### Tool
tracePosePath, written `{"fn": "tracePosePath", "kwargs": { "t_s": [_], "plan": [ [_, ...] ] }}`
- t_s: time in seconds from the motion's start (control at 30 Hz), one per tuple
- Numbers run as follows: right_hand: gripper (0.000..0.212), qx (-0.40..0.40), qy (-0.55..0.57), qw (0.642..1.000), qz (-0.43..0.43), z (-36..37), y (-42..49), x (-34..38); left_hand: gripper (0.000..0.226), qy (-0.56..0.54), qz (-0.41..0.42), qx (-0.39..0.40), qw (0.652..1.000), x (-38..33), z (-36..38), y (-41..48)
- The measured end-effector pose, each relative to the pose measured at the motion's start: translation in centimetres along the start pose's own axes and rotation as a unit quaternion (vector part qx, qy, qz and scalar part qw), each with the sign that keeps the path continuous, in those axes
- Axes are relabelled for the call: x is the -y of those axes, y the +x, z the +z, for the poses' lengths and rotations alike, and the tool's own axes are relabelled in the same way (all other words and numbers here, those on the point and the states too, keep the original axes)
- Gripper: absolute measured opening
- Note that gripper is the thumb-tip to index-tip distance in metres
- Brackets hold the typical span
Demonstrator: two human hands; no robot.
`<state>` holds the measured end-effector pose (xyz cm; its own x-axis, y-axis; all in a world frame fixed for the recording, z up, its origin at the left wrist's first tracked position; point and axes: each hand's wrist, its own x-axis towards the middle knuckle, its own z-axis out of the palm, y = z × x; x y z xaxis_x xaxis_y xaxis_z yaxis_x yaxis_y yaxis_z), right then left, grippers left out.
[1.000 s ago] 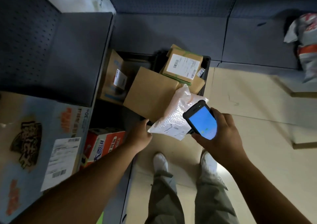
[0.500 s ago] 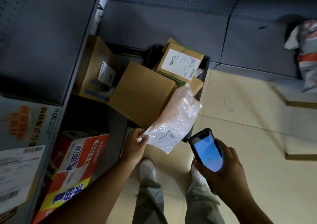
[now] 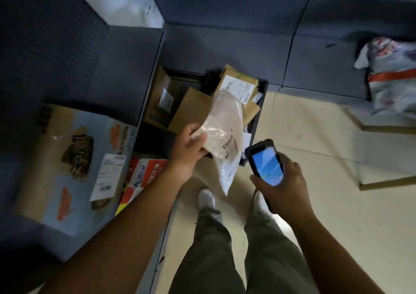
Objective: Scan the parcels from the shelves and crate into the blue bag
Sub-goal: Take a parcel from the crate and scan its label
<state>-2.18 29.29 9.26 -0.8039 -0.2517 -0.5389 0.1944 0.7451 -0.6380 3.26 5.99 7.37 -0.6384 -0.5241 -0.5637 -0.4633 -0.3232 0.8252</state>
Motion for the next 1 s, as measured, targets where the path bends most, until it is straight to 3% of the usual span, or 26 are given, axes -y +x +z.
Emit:
{"fn": "tracePosePath", "kwargs": {
  "t_s": [0.1, 0.2, 0.33, 0.43, 0.5, 0.6, 0.77, 0.83, 0.9, 1.0],
  "plan": [
    [0.055, 0.11, 0.091, 0.989, 0.046, -2.4, -1.3, 0.8, 0.019, -0.04, 0.017, -0.023, 0.999, -2.4, -0.6, -3.4],
    [0.049, 0.245, 0.197, 0.945, 0.093, -4.2, -3.3, 1.8, 0.019, -0.041, 0.046, -0.024, 0.998, -3.7, -1.5, -6.6],
    [0.042, 0.287, 0.2, 0.936, 0.049, -5.2, -6.3, 3.9, 0.019, -0.084, 0.074, -0.033, 0.993, -5.8, -1.8, -9.4],
    [0.019, 0.31, 0.214, 0.926, 0.038, -5.7, -8.0, 5.1, 0.017, -0.095, 0.084, -0.05, 0.991, -7.4, -1.9, -11.0],
    [0.018, 0.318, 0.215, 0.922, 0.042, -6.0, -8.8, 5.8, 0.016, -0.089, 0.09, -0.06, 0.99, -8.4, -1.9, -12.0],
    [0.033, 0.311, 0.212, 0.925, 0.052, -6.2, -9.6, 6.2, 0.016, -0.096, 0.092, -0.074, 0.988, -9.2, -2.0, -13.2],
    [0.034, 0.305, 0.209, 0.928, 0.03, -6.7, -10.4, 6.5, 0.015, -0.146, 0.11, -0.077, 0.98, -9.0, -3.1, -14.8],
    [0.043, 0.295, 0.164, 0.941, -0.02, -7.2, -10.8, 7.0, 0.015, -0.162, 0.113, -0.083, 0.977, -8.8, -3.5, -15.9],
    [0.043, 0.255, 0.022, 0.959, -0.12, -7.8, -11.0, 7.4, 0.017, -0.166, 0.106, -0.095, 0.976, -8.5, -4.1, -17.3],
    [0.051, 0.196, -0.102, 0.944, -0.244, -8.9, -11.5, 8.5, 0.016, -0.174, 0.108, -0.116, 0.972, -7.9, -5.0, -19.1]
  ]
}}
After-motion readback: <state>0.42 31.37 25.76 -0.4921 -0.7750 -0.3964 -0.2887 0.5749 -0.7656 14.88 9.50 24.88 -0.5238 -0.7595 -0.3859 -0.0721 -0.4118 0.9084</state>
